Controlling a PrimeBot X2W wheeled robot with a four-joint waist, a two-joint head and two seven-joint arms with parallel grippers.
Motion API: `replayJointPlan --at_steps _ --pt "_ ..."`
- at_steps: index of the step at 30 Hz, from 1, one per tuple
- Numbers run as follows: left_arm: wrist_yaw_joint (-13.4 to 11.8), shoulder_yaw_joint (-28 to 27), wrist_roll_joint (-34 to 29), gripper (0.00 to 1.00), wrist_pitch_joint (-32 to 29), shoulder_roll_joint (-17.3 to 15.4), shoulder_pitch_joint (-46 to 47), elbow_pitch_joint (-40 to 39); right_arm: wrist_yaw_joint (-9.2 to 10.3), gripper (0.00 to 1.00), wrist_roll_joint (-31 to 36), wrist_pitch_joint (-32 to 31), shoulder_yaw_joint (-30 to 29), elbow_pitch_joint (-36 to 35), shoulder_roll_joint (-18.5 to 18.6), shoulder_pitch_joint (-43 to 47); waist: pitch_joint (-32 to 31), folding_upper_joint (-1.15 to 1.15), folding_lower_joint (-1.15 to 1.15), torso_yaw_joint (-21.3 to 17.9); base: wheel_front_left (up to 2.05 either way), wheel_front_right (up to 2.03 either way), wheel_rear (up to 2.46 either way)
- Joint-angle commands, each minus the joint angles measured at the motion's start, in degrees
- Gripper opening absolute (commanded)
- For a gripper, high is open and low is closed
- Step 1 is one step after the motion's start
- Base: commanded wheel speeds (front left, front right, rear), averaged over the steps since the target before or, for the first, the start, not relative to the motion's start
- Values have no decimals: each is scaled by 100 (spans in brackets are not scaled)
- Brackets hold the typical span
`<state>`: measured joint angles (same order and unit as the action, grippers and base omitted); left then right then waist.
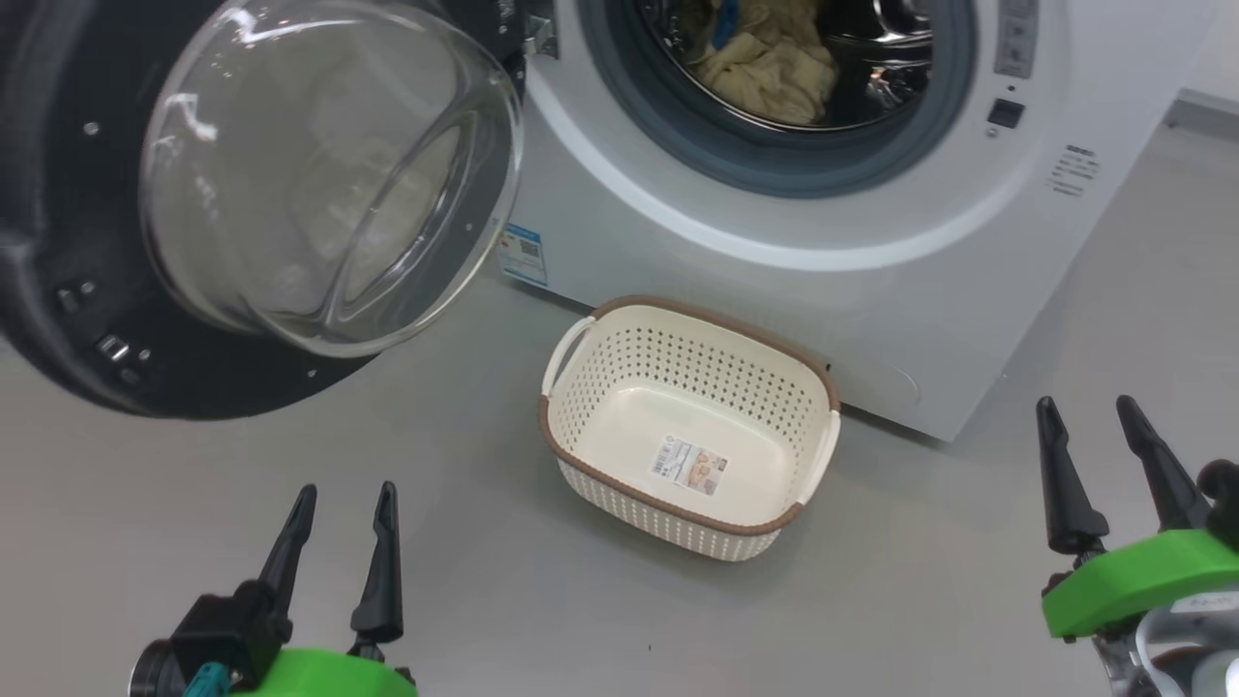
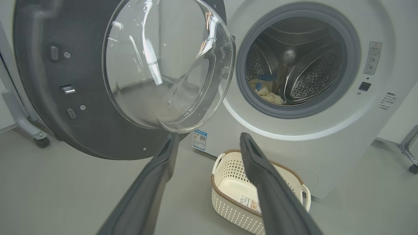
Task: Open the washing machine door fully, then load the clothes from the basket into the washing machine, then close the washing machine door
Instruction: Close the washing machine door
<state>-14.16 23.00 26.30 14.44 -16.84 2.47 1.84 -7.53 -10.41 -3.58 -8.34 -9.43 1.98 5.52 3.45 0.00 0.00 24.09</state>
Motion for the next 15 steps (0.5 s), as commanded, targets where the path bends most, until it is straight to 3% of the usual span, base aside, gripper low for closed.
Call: replayJointPlan --at_steps 1,7,15 --pt "-271 -218 -20 100 52 -82 159 -221 4 100 56 -13 155 -247 89 -141 -28 0 0 281 0 0 0" --pt "-259 -249 -14 100 53 -81 146 -212 4 100 42 -43 231 -228 89 -121 -54 0 0 642 0 0 0" --pt "-369 -492 -31 100 55 -36 -60 -406 4 100 91 -108 498 -129 89 -364 16 0 0 707 0 0 0"
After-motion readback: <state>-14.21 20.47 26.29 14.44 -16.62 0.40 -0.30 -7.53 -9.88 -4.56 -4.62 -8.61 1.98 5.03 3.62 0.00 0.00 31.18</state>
